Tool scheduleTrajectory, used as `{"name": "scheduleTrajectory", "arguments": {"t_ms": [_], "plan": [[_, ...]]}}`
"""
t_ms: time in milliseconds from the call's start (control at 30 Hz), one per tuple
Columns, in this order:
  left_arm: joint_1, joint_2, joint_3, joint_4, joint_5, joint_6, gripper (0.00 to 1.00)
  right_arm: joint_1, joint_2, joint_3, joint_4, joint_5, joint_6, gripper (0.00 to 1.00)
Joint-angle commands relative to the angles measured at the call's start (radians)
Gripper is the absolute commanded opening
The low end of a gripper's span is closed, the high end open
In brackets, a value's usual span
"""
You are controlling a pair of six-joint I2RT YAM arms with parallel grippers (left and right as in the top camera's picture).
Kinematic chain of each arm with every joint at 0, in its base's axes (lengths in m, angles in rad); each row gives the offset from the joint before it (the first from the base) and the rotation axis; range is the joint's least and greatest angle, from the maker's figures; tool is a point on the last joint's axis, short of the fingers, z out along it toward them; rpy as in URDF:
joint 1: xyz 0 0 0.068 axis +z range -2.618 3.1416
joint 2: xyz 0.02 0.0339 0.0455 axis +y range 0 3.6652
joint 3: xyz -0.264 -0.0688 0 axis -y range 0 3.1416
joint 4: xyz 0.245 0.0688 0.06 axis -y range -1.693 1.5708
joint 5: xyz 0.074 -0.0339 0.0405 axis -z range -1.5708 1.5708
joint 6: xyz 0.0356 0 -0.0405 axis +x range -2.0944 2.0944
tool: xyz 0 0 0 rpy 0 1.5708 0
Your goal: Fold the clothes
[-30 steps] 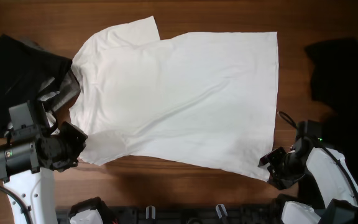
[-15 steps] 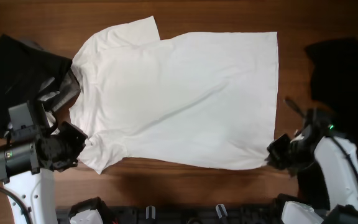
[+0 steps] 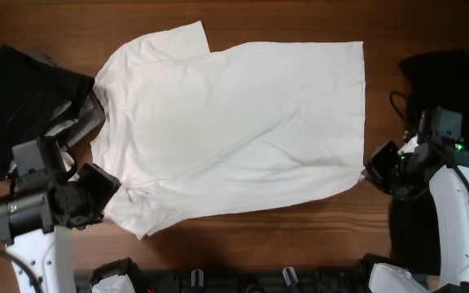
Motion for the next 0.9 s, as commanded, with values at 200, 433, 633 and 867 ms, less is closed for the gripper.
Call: {"name": "scheduleTrajectory", "arguments": {"t_ms": [200,433,633,867], "plan": [[-0.005,0.117,-0.195,0.072,0.148,-0.027,0.71,0.003,-0.008,0.019,0.039,-0.016,0.008,0.04],[-0.005,0.179,-0.248,0.107,0.116,-0.054,0.69,0.003,-0.008,0.019,0.059,-0.017,-0.015,0.04],[-0.004,0.227,-0.323,0.212,0.075,-0.193,0.69,0.003,-0.008,0.019,0.069,-0.021,-0.015,0.04],[-0.005,0.326,-0.394,0.328,0.075,-0.245,0.65,0.003,-0.008,0.019,0.072,-0.021,-0.015,0.05]]}}
